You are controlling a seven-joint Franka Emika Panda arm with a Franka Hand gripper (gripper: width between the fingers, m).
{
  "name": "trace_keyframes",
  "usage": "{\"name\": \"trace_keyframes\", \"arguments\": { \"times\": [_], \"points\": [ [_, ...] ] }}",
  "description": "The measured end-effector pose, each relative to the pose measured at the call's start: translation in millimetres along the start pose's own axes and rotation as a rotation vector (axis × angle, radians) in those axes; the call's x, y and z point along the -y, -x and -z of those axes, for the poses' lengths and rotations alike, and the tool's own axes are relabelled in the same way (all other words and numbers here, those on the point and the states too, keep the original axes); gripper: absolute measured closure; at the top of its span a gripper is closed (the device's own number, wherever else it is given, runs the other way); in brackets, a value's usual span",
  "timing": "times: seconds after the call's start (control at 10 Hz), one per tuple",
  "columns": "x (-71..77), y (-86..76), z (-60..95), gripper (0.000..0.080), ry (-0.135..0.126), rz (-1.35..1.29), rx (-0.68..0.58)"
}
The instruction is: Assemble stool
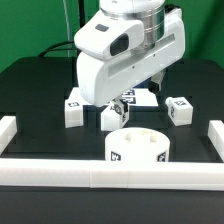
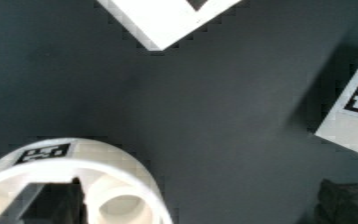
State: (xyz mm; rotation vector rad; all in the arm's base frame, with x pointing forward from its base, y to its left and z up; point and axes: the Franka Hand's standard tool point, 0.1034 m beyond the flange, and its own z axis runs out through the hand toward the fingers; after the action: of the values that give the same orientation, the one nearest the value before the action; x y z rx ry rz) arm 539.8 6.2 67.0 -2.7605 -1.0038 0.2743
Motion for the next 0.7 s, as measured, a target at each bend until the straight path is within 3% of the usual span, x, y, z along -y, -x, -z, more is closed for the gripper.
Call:
{"name": "trace_keyframes", "arguments": {
  "times": [0.5, 0.6, 0.7],
  "points": [
    [-0.9, -0.3, -0.5, 0.015, 0.007, 0.009, -0.004],
    [-7.2, -5.2, -1.1, 0.015, 0.063, 0.073, -0.05],
    [-10.7, -8.0, -3.2, 0.015, 0.099, 0.127, -0.08]
  ]
}}
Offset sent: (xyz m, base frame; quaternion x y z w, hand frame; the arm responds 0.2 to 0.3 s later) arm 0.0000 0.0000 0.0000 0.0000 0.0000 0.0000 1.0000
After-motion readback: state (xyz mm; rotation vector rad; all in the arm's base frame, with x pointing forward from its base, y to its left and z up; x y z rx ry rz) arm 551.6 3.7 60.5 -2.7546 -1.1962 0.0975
